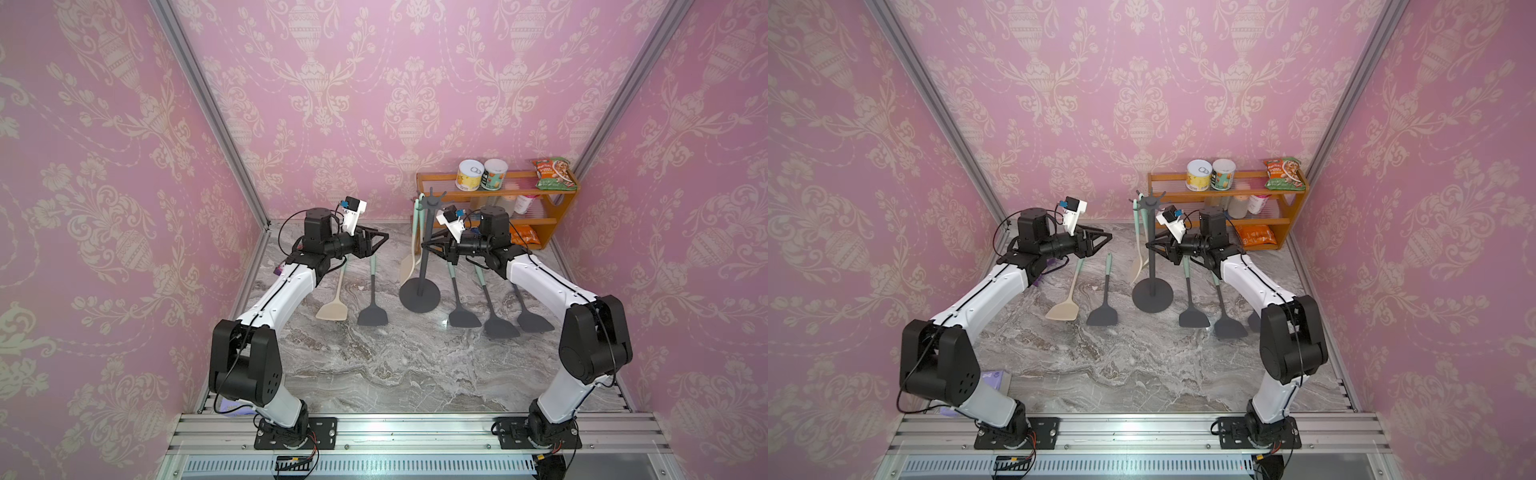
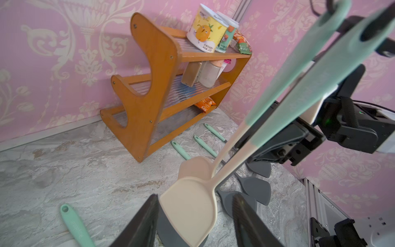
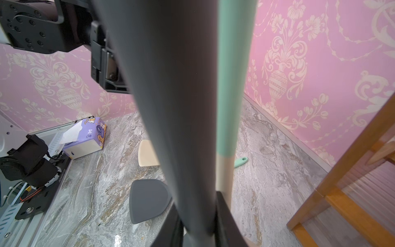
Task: Take the spatula off the kitchen utensil rack
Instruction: Move the rack to the center of the board.
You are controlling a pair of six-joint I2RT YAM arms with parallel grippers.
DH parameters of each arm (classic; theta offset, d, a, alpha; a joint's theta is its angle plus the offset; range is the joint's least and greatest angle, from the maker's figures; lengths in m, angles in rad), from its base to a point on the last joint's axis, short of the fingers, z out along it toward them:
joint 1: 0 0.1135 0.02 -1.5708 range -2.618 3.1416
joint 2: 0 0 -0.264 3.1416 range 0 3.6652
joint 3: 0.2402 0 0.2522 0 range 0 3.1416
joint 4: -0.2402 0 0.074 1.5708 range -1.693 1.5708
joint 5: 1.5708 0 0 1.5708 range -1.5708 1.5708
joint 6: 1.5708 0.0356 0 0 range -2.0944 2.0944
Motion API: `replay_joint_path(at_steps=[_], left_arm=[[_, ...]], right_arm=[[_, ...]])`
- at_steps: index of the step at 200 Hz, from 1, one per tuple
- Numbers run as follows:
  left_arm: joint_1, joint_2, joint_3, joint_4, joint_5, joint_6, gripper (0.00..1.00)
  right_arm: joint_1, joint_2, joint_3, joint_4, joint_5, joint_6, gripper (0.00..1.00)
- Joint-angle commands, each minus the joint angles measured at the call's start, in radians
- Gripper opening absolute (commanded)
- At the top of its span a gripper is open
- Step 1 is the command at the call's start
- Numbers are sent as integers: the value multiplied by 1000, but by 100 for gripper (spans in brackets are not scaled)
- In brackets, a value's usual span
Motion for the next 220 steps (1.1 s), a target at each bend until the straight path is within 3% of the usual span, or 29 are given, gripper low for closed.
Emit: replay_joint_path(at_steps=[1, 23, 45, 73, 119, 220], left_arm=[[-49, -92, -51, 42, 48, 116, 59], [-78, -154, -99, 21, 13, 181, 59], [-92, -176, -138, 106, 7, 156, 59], [-132, -135, -91, 101, -55, 198, 59], [-134, -27, -31, 252, -74, 145, 58], [-146, 124, 98, 337, 73, 65, 51]], right_arm=[[6, 15, -15, -99, -98, 75, 0], [6, 11, -21, -104, -94, 71, 0], [6, 3, -38, -102, -98, 67, 0], [6, -1, -63, -97, -102, 67, 0], [7, -17, -76, -101, -102, 67, 0], [8, -8, -51, -129, -86, 61, 0]])
